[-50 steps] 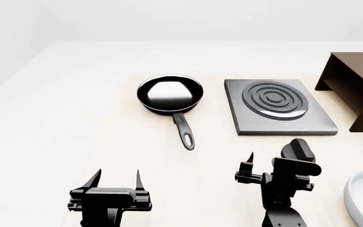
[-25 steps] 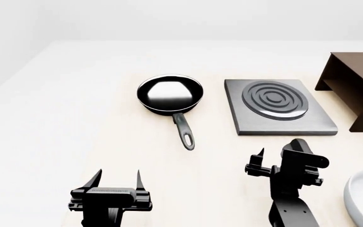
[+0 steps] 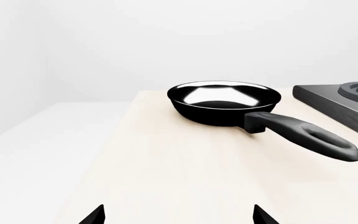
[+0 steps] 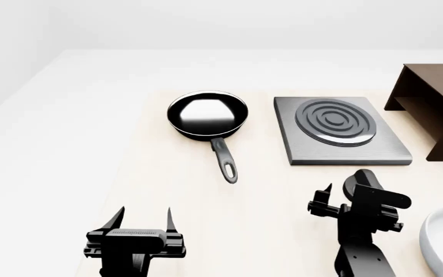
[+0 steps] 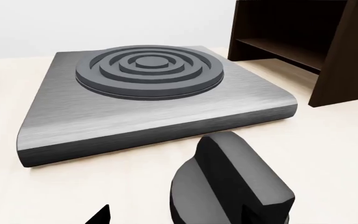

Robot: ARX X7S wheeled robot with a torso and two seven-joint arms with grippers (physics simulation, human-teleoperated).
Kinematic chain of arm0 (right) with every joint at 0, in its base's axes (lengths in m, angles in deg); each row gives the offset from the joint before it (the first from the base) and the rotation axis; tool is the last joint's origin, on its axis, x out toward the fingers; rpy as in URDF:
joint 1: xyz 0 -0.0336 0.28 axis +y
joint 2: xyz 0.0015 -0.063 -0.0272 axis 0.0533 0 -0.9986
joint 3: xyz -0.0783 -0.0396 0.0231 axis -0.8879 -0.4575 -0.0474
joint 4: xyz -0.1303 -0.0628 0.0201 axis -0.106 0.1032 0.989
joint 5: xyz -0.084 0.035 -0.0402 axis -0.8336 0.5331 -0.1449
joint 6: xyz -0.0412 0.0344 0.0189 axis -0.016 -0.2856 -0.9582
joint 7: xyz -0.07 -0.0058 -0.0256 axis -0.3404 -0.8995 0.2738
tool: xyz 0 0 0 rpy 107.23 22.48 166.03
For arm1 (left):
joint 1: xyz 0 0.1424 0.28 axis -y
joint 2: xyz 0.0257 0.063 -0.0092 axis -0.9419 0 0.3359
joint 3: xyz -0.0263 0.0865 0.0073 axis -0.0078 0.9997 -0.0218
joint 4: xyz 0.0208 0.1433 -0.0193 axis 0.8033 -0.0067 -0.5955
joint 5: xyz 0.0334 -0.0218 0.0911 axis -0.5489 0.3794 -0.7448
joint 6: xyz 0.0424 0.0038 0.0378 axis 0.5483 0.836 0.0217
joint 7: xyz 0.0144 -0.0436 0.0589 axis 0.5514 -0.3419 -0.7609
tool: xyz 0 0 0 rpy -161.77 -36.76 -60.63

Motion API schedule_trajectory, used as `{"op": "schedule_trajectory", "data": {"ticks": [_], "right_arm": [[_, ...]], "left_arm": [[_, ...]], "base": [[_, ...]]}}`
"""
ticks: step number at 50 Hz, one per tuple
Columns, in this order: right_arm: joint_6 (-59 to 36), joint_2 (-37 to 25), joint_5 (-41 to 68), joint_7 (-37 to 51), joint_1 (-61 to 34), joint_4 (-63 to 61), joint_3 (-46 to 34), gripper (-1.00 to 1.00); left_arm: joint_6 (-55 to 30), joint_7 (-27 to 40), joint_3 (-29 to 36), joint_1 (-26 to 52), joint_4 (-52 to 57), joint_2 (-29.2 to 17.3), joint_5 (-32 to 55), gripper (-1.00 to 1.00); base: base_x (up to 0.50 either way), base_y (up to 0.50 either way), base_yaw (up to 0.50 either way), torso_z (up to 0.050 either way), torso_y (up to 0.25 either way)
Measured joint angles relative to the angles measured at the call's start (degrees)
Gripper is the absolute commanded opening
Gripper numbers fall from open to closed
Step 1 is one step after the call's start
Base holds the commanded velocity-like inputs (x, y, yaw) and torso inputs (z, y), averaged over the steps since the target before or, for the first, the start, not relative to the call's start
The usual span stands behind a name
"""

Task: Turn on the stove.

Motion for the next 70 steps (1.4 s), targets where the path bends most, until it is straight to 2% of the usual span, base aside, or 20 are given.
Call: {"op": "schedule_trajectory", "data": {"ticks": [44,54,70], "right_arm": [[12.98,1.92,-2.66,-3.01,-14.24,30.02,-1.85,1.0],[11.31,1.44,-2.43,-2.68,-13.9,28.63,-2.69,1.0],[4.71,-0.82,-0.32,-0.44,-9.29,17.95,-1.49,1.0]], "left_arm": [[0.39,1.01,1.3,0.53,-0.75,-0.62,0.62,1.0],[0.37,1.21,1.56,0.61,-0.75,-0.79,0.83,1.0],[0.48,1.48,1.95,0.77,-1.01,-1.01,1.16,1.0]], "base": [[0.0,0.0,0.0,0.0,0.0],[0.0,0.0,0.0,0.0,0.0],[0.0,0.0,0.0,0.0,0.0]]}}
